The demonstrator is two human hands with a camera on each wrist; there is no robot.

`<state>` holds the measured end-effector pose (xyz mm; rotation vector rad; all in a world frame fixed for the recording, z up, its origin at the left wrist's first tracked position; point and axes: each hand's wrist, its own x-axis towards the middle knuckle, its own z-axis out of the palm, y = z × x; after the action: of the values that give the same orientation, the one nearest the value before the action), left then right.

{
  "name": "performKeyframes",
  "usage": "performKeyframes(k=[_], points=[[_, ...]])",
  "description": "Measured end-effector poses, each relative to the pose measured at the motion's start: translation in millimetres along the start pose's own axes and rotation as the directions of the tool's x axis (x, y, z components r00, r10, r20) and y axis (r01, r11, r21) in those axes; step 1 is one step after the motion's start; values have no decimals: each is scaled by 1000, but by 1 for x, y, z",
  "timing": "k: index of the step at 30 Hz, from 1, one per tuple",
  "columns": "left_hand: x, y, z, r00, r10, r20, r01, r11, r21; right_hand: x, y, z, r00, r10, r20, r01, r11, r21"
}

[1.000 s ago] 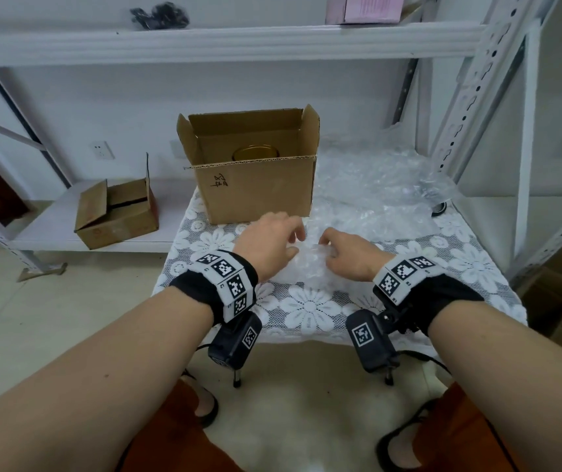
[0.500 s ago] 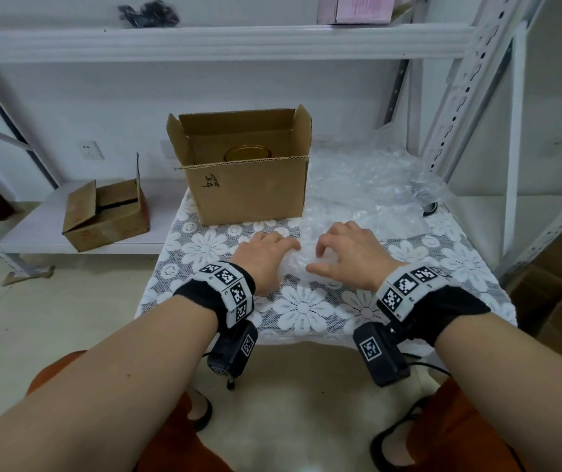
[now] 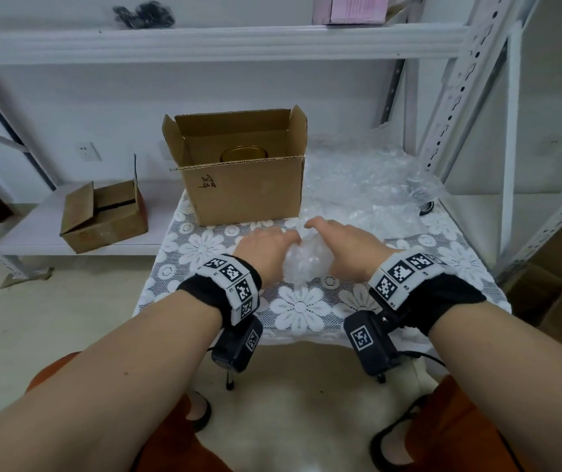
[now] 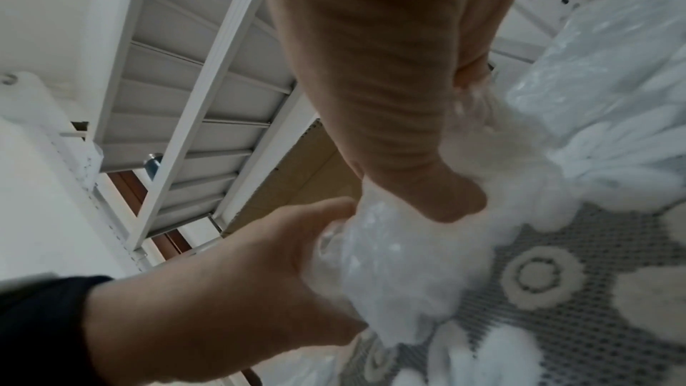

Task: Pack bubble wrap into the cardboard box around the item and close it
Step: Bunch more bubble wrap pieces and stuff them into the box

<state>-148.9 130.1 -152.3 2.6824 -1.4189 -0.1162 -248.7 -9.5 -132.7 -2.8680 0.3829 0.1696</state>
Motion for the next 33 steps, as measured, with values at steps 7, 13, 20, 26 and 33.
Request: performKeyframes(k=[7,13,20,26,33], points=[[-5,-4,-16,996,-75,43,86,915,-394,4,1,-7,999,42,9,-42,889,456],[-1,-2,-29,980,-200,19,144,632,-762,10,-4,-13,971,139,-195,86,556,827],[5,-4,-25,954,-294,65,211,501,-839,11,-22,-13,999,40,18,-29,303,952],[-1,-12,-35,967,-149,209,226,113,-968,18,-29,-14,997,73,-31,10,275,961],[-4,-27,-48,981,-109,160,149,-103,-983,28,-48,-28,996,12,-88,81,291,953]])
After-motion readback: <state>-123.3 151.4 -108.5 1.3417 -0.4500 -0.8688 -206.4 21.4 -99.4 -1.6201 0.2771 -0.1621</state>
